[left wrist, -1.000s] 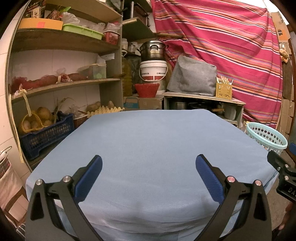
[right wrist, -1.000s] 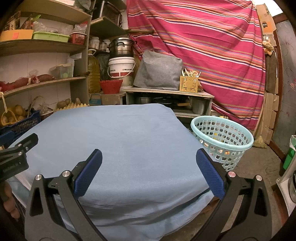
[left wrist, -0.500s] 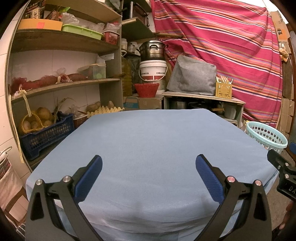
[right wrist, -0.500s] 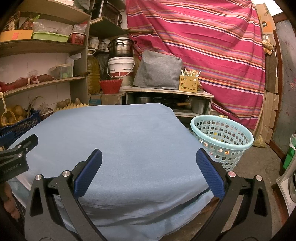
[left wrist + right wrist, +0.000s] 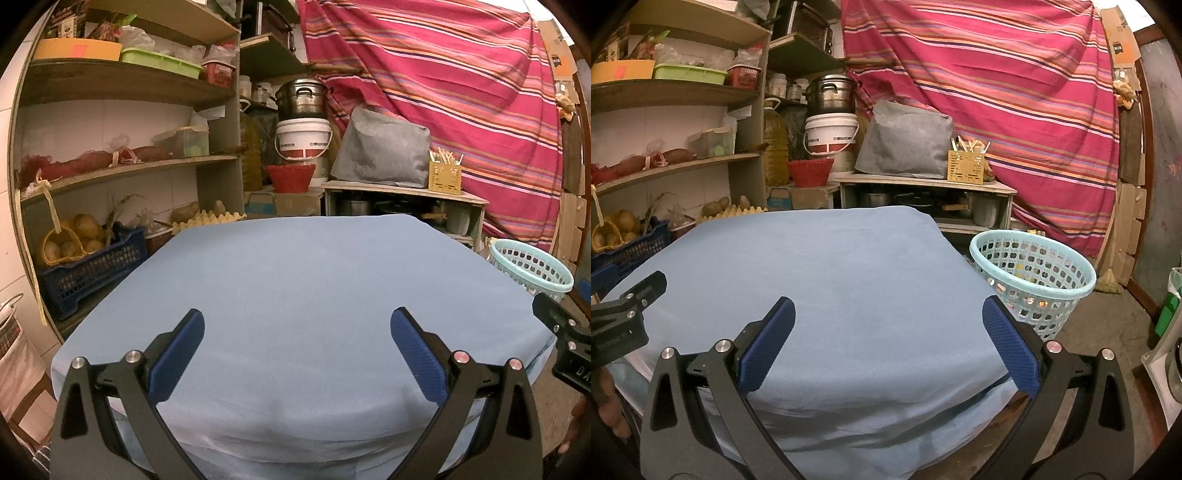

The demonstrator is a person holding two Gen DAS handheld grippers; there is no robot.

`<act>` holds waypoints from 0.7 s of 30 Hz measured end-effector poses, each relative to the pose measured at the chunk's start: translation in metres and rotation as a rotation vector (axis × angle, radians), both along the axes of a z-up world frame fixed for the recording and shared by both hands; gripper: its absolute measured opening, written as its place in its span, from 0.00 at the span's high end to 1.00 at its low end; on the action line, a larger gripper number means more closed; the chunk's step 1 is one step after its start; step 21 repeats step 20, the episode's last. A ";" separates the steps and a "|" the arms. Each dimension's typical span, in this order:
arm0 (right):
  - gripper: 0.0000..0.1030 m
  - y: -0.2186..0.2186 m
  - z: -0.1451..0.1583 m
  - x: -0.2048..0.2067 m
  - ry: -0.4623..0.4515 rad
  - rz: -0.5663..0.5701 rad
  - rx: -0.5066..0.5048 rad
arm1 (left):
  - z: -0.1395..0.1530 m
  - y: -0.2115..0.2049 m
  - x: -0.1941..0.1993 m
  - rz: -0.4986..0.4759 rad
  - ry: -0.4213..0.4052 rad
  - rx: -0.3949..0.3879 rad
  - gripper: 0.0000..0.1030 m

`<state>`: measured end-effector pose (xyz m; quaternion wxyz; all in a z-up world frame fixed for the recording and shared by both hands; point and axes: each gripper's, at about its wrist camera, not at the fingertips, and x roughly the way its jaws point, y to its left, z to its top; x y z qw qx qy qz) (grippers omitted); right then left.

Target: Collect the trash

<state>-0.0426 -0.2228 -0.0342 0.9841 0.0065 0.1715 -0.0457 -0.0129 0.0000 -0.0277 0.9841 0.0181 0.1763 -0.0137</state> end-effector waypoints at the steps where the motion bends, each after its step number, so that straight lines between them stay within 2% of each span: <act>1: 0.04 -0.001 0.000 0.000 0.000 0.001 -0.002 | 0.000 -0.001 0.000 -0.002 0.000 0.001 0.04; 21: 0.04 -0.001 0.001 0.006 0.016 0.012 0.013 | 0.004 -0.011 -0.004 -0.020 -0.020 0.017 0.04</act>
